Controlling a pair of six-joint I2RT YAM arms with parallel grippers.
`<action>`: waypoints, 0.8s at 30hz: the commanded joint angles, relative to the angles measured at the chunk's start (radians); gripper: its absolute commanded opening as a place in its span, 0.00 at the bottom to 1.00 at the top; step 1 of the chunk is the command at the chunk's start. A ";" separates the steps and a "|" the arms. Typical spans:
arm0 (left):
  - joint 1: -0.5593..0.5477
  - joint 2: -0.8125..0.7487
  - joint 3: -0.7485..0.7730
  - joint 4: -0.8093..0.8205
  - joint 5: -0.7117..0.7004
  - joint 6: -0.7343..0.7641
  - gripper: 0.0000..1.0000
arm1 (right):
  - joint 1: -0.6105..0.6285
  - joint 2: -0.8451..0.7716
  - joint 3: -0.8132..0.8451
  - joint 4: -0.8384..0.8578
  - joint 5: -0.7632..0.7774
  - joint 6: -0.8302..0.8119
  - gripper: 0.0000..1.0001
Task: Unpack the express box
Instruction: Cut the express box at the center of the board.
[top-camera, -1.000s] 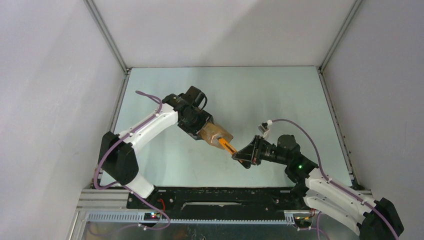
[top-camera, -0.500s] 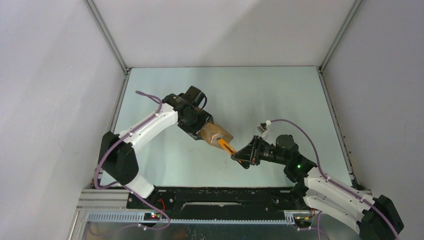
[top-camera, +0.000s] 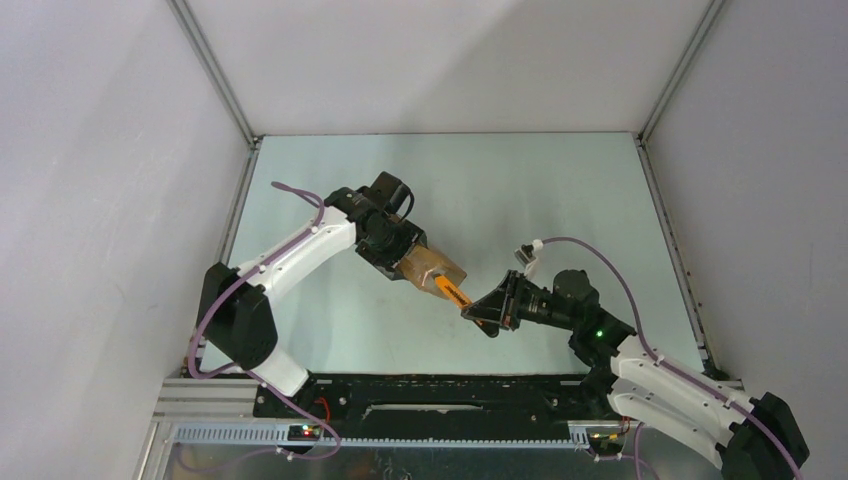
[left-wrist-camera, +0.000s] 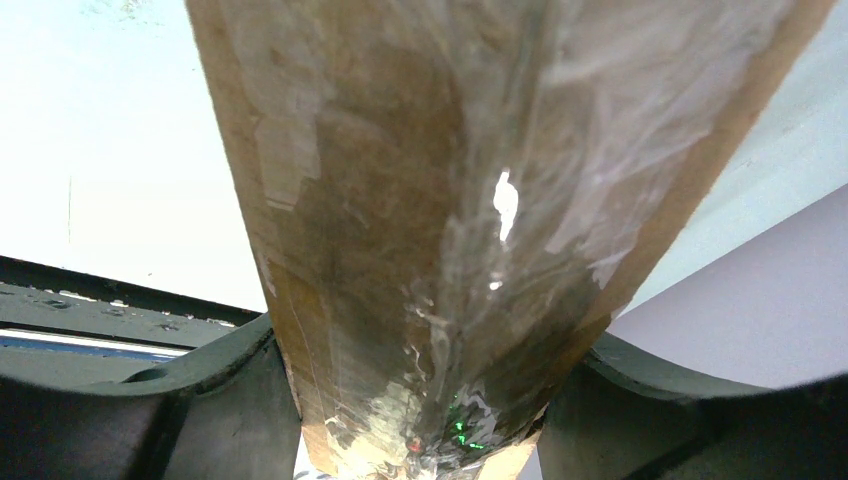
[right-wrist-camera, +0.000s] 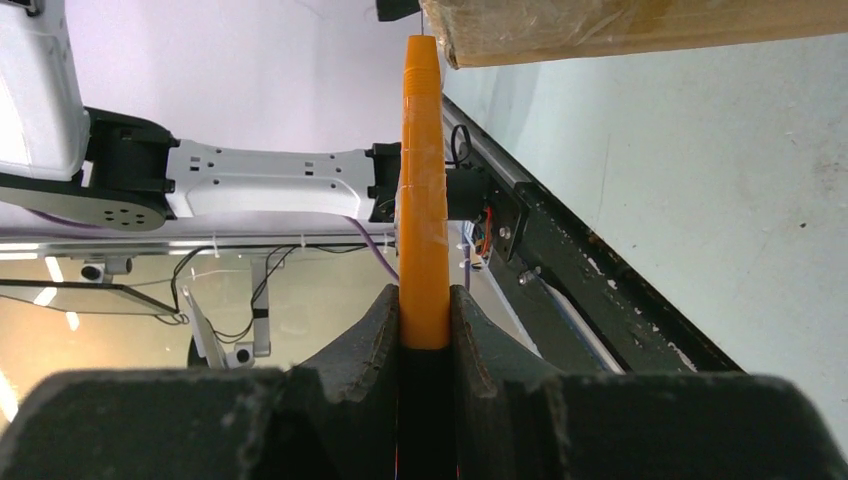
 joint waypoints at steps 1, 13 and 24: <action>-0.001 0.007 0.035 -0.054 0.045 -0.016 0.17 | 0.011 0.017 0.048 0.020 0.029 -0.028 0.00; -0.001 0.008 0.031 -0.047 0.051 -0.014 0.17 | 0.033 0.048 0.048 0.051 0.056 -0.037 0.00; -0.006 0.012 0.051 -0.084 0.023 0.000 0.17 | 0.060 0.077 0.128 -0.076 0.044 -0.102 0.00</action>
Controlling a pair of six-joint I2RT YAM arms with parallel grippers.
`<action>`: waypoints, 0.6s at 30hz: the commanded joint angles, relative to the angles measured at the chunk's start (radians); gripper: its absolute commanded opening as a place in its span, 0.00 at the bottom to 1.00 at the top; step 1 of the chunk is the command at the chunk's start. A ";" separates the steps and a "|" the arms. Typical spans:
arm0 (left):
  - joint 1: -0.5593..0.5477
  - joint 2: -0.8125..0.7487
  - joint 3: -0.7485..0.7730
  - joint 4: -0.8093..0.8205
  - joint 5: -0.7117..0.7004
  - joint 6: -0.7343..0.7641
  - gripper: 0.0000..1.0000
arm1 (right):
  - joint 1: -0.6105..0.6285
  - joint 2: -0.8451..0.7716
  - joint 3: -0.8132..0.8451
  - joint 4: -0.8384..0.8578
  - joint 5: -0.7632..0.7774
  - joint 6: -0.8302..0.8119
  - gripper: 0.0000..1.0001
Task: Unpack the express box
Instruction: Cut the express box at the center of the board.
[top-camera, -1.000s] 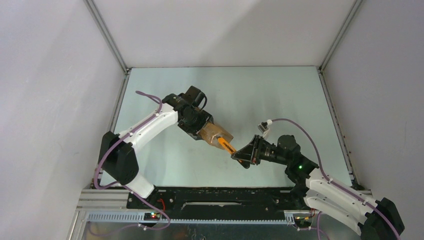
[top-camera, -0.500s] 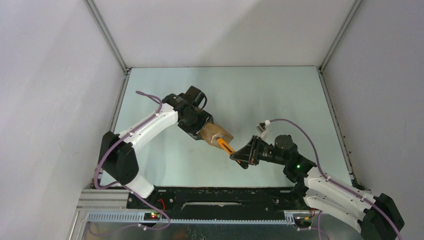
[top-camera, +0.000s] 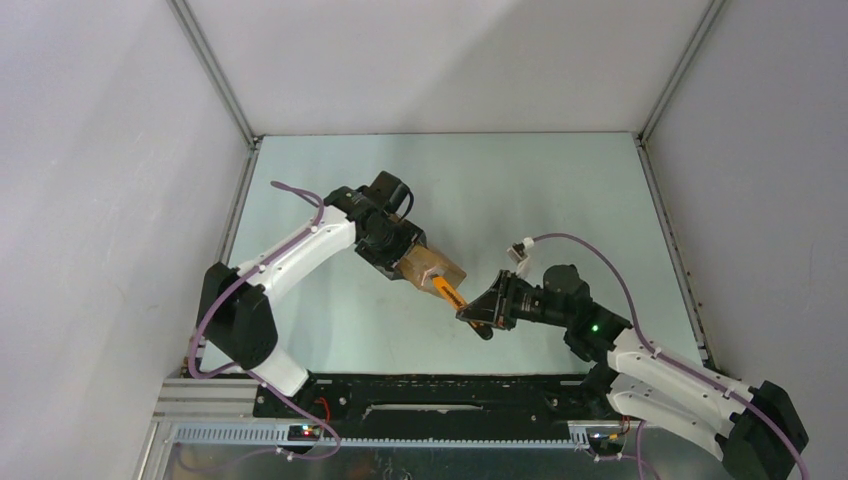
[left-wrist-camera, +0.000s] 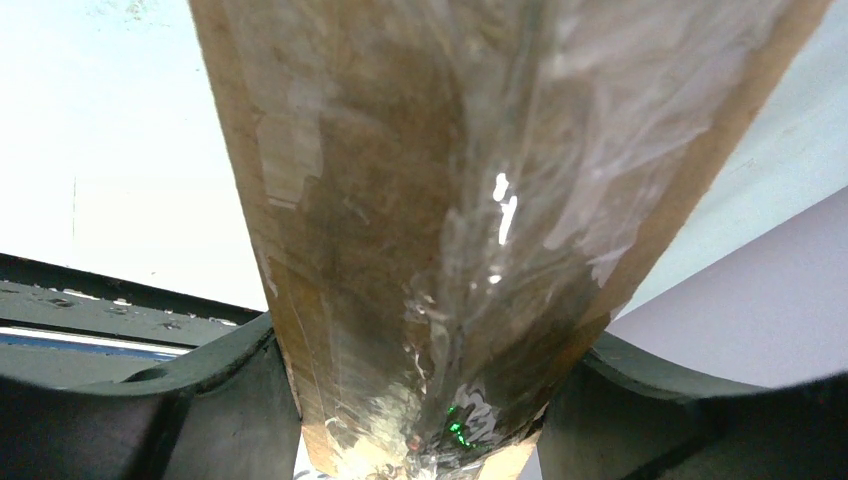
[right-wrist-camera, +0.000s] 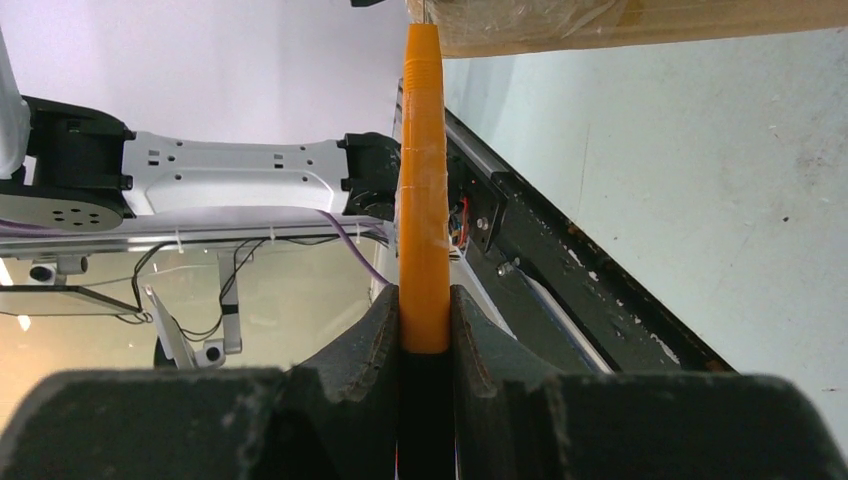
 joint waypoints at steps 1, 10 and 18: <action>-0.010 0.013 0.053 -0.089 0.017 0.001 0.17 | 0.012 0.032 0.077 -0.008 -0.004 -0.046 0.00; -0.027 0.017 0.055 -0.104 0.019 0.009 0.17 | 0.014 0.139 0.112 0.045 -0.077 -0.059 0.00; -0.048 0.015 0.040 -0.099 0.022 0.003 0.17 | -0.004 0.180 0.134 0.064 -0.086 -0.059 0.00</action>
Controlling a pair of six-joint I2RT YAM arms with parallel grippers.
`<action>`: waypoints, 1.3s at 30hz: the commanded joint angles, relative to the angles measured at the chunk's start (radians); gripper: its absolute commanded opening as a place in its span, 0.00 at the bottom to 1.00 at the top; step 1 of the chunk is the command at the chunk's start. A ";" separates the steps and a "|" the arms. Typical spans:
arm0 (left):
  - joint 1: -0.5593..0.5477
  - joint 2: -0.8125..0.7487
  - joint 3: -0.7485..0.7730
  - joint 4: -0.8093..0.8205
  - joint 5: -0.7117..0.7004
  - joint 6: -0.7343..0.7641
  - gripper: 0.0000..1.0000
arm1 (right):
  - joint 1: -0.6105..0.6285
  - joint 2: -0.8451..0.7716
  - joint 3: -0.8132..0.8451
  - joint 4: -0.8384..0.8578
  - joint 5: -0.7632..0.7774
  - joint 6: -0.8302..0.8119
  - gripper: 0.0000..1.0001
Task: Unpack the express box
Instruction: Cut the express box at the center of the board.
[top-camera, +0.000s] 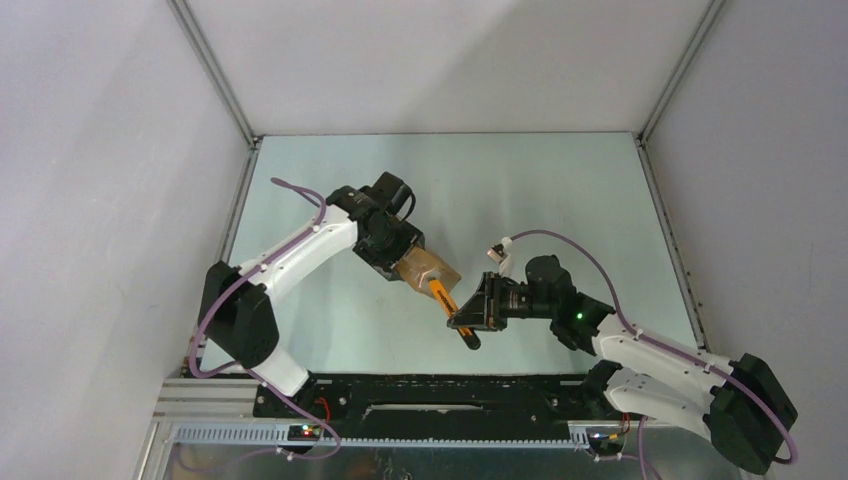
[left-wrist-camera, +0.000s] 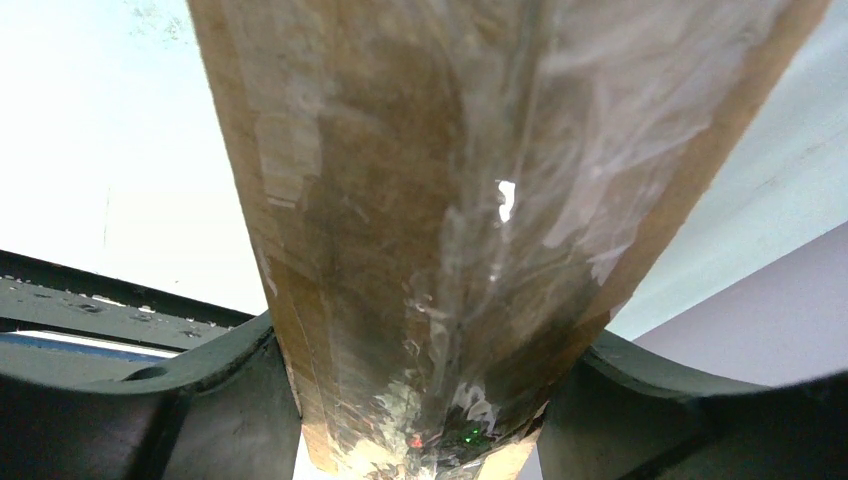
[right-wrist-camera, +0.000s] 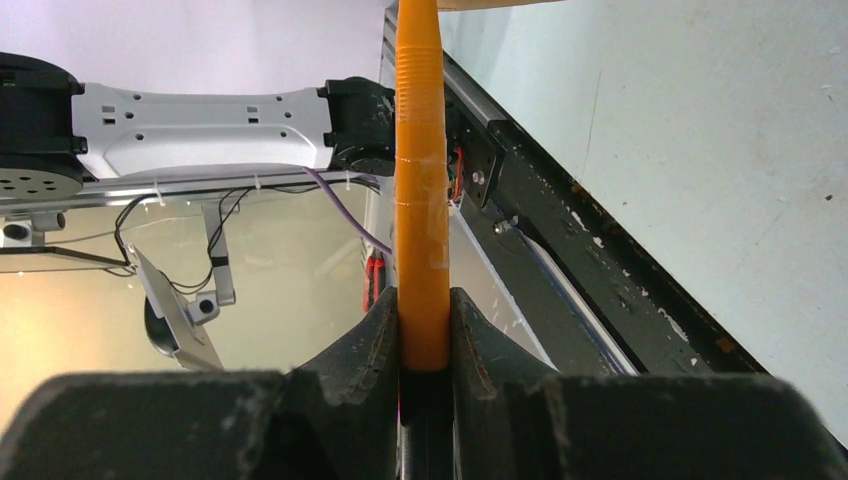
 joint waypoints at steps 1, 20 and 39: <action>-0.039 0.004 0.021 -0.059 0.066 -0.007 0.17 | -0.022 0.019 0.059 0.080 0.028 -0.013 0.00; -0.058 0.001 0.057 -0.116 0.081 0.055 0.17 | -0.060 0.120 0.092 0.135 -0.056 -0.043 0.00; -0.022 -0.003 0.090 -0.151 0.089 0.093 0.18 | 0.054 0.186 0.119 0.113 -0.061 -0.075 0.00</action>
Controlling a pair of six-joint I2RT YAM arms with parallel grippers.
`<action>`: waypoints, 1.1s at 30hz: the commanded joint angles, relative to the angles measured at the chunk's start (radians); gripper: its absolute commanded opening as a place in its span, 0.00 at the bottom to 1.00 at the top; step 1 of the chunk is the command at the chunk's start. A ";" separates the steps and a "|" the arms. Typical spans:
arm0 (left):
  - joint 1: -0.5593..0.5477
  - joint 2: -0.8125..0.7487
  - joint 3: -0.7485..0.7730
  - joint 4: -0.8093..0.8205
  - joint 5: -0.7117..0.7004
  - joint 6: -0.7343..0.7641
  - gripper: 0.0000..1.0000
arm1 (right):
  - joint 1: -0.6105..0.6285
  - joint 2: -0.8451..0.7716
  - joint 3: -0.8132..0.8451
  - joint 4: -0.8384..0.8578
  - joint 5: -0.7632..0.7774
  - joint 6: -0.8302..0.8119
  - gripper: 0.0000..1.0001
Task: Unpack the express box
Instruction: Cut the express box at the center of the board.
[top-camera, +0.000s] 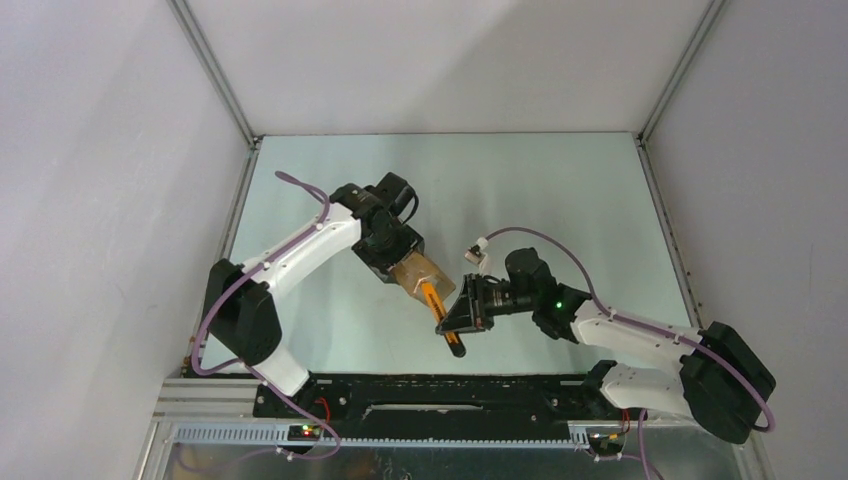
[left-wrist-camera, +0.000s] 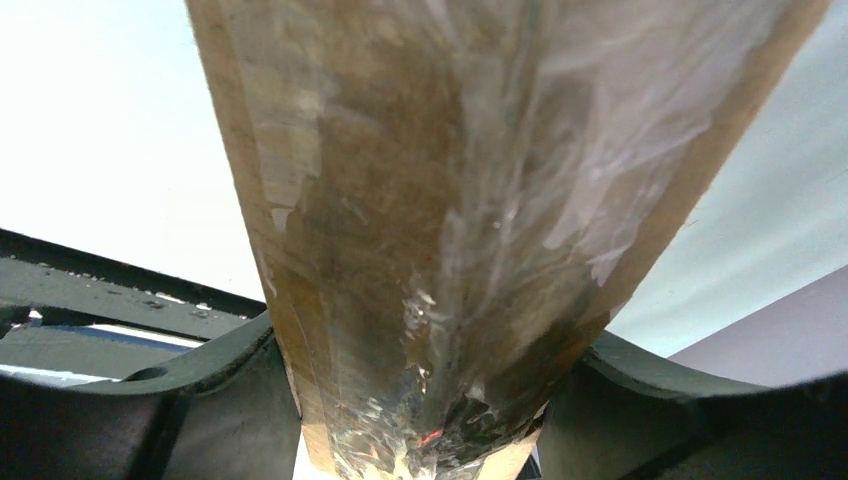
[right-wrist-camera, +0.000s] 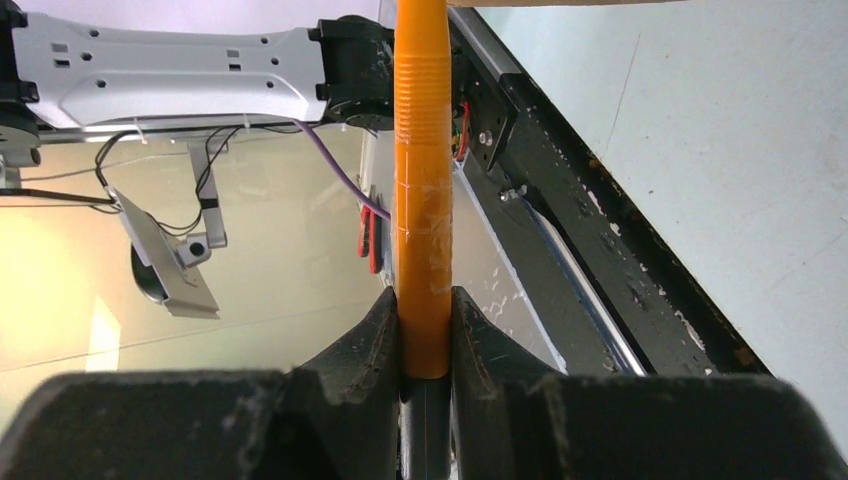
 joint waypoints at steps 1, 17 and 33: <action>0.000 -0.020 0.066 -0.095 0.111 0.028 0.18 | 0.051 -0.013 0.051 0.039 0.085 -0.023 0.00; 0.031 0.045 0.223 -0.166 0.002 0.157 0.88 | -0.001 -0.282 0.036 -0.220 0.129 -0.096 0.00; 0.058 -0.290 0.081 0.365 0.237 0.518 1.00 | -0.165 -0.332 0.085 -0.082 0.004 -0.084 0.00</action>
